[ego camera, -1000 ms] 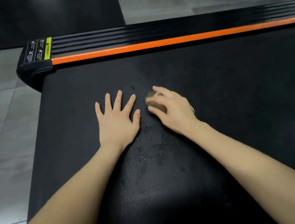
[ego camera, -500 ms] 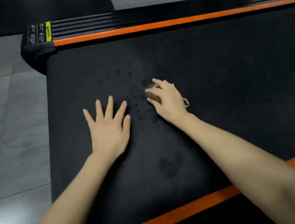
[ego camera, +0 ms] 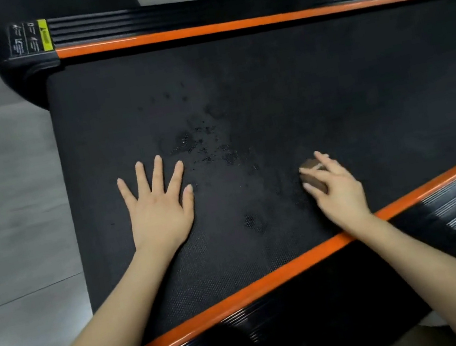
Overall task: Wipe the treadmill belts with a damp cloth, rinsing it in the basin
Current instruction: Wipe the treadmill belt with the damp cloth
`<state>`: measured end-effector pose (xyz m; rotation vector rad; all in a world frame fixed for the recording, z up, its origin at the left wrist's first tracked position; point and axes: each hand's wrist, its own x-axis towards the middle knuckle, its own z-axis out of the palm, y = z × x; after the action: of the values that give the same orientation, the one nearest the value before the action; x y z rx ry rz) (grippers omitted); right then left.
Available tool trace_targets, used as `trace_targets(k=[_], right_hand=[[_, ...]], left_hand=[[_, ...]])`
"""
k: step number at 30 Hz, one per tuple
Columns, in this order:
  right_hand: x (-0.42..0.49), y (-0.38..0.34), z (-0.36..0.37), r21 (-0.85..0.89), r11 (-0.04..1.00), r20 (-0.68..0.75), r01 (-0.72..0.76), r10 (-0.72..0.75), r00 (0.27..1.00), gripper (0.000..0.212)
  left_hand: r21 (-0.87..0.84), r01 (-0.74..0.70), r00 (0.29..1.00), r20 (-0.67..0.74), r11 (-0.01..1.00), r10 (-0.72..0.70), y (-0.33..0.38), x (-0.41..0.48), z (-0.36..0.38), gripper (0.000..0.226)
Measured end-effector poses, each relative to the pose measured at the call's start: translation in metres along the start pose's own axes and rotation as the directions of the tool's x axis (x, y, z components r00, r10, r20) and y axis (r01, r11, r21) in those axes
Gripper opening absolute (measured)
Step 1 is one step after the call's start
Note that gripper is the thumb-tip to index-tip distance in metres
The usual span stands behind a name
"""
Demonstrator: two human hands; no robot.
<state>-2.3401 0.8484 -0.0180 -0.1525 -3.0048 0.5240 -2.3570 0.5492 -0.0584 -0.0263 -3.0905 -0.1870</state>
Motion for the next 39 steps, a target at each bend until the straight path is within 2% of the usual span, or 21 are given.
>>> trace_targets(k=[3,5,8,10,12,14,17,20,21,23,25,27,30,32,34,36,39], right_hand=[[-0.025,-0.052,0.024,-0.006,0.962,0.102,0.272,-0.27,0.957,0.031],[-0.047,-0.08,0.033,0.056,0.903,0.172,0.425,-0.429,0.887,0.032],[-0.062,-0.085,0.024,0.138,0.818,0.264,0.559,-0.574,0.775,0.032],[-0.051,-0.073,0.01,0.189,0.807,0.28,0.559,-0.59,0.757,0.031],[-0.034,-0.064,-0.011,0.238,0.854,0.228,0.463,-0.512,0.828,0.035],[-0.018,-0.061,-0.033,0.251,0.861,0.144,0.442,-0.485,0.863,0.046],[-0.007,-0.052,-0.059,0.32,0.826,0.148,0.465,-0.528,0.836,0.062],[0.007,-0.038,-0.051,0.315,0.809,0.065,0.497,-0.54,0.839,0.056],[0.011,-0.036,-0.04,0.273,0.824,0.106,0.496,-0.539,0.836,0.058],[0.011,-0.035,-0.008,0.161,0.819,0.264,0.551,-0.573,0.776,0.062],[0.006,-0.03,0.016,0.081,0.752,0.336,0.654,-0.638,0.693,0.057],[0.012,-0.023,0.021,0.106,0.701,0.326,0.706,-0.695,0.641,0.052],[0.029,-0.012,0.021,0.144,0.576,0.275,0.805,-0.804,0.526,0.052],[0.038,-0.01,0.023,0.147,0.53,0.256,0.835,-0.836,0.486,0.053],[0.049,-0.01,0.027,0.169,0.533,0.232,0.829,-0.839,0.492,0.051],[0.064,-0.013,0.035,0.172,0.575,0.189,0.8,-0.816,0.546,0.05],[0.089,-0.033,0.047,0.111,0.704,0.105,0.702,-0.711,0.696,0.046]], left_hand=[[0.006,-0.007,1.0,-0.002,1.0,0.007,-0.002,0.001,0.002,0.06],[-0.01,-0.01,1.0,-0.005,1.0,0.01,-0.003,0.001,0.0,0.061],[-0.006,0.0,1.0,-0.009,1.0,0.0,-0.004,0.001,-0.001,0.061],[-0.003,0.01,1.0,-0.012,1.0,-0.01,-0.004,0.002,-0.001,0.061],[-0.006,0.012,1.0,-0.011,1.0,-0.012,-0.002,0.002,-0.002,0.063],[0.008,0.022,1.0,-0.009,1.0,-0.022,-0.002,0.002,-0.003,0.064],[0.009,0.028,1.0,-0.001,1.0,-0.028,-0.001,0.001,-0.004,0.063],[0.004,0.042,0.999,0.011,0.999,-0.042,-0.001,0.0,-0.006,0.062],[0.006,0.047,0.999,0.013,0.999,-0.048,0.0,0.0,-0.006,0.062],[0.02,0.056,0.998,0.017,0.998,-0.056,0.0,0.0,-0.006,0.062],[0.035,0.065,0.998,0.022,0.997,-0.066,0.001,0.0,-0.005,0.062],[0.047,0.07,0.997,0.017,0.996,-0.071,0.002,0.001,-0.005,0.061],[0.053,0.07,0.997,0.016,0.996,-0.071,0.001,0.001,-0.004,0.061],[0.057,0.069,0.998,0.005,0.996,-0.07,0.001,0.0,-0.002,0.06],[0.061,0.07,0.997,0.005,0.996,-0.071,0.0,0.0,-0.001,0.06],[0.053,0.076,0.997,0.013,0.996,-0.077,-0.001,0.0,0.0,0.061],[0.042,0.091,0.995,0.029,0.995,-0.092,-0.001,0.001,0.0,0.066]])
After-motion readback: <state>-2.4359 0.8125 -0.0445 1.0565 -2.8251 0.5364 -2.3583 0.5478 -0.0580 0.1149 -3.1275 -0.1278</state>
